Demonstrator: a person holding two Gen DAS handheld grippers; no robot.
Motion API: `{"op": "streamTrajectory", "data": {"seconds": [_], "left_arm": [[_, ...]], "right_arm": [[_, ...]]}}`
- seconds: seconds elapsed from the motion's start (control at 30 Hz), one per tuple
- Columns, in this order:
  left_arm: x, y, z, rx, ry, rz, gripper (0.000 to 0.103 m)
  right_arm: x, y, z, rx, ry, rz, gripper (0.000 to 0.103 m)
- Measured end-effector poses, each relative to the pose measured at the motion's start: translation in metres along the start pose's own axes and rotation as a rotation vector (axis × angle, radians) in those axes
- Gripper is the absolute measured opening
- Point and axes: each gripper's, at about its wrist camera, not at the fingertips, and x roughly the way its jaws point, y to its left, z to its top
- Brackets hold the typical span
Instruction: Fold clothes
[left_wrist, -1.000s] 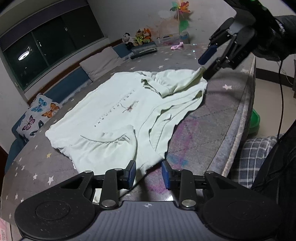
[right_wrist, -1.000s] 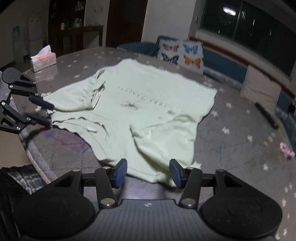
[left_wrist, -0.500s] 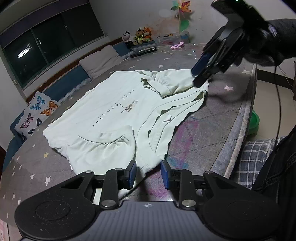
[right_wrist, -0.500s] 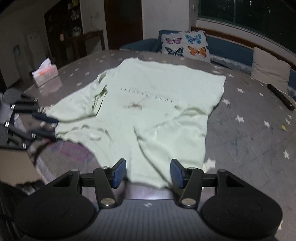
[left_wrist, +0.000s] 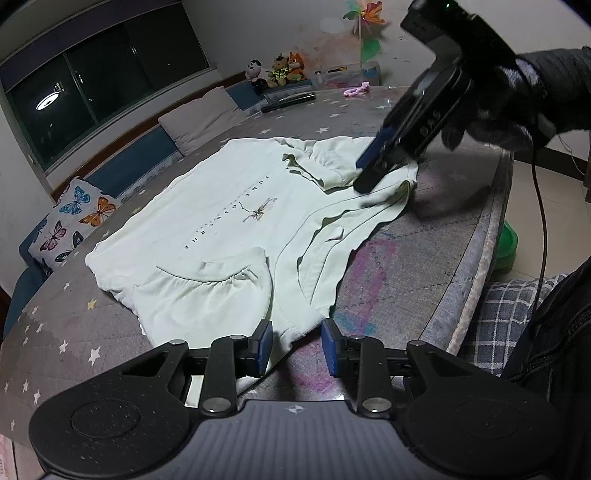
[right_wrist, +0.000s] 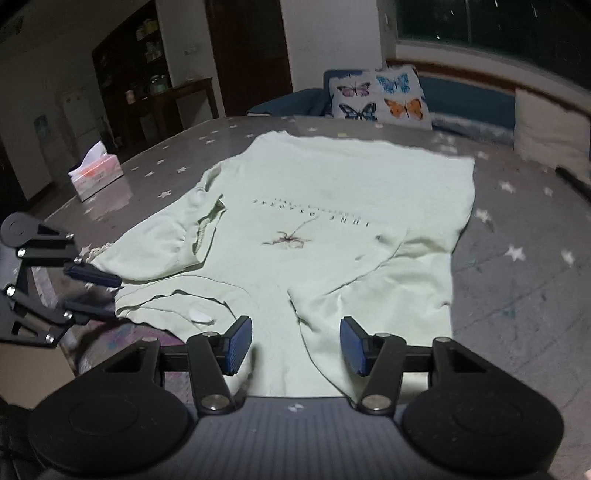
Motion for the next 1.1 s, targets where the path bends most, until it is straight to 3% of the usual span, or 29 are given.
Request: {"op": "streamTrajectory", "data": {"seconds": [0.17,0.33,0.6,0.87,1.1], "left_arm": [[0.000,0.002,0.000,-0.009,0.000,-0.005,0.032],[0.002,0.003,0.001,-0.014,-0.003,-0.010,0.031],[0.004,0.005,0.002,-0.034,-0.012,-0.017,0.015],[-0.001,0.024,0.014,-0.141,-0.062,-0.001,0.010],[0.004,0.055,0.032,-0.233,-0.089,0.023,0.009]], "right_arm": [[0.008,0.013,-0.002,-0.014,-0.006,0.075,0.055],[0.004,0.008,0.004,-0.001,-0.037,0.053,0.054],[0.000,0.012,0.002,-0.003,-0.036,0.074,0.054],[-0.029,0.020,-0.017,-0.164,0.020,-0.030,0.054],[-0.021,0.036,-0.031,-0.289,0.039,-0.067,0.055]]}}
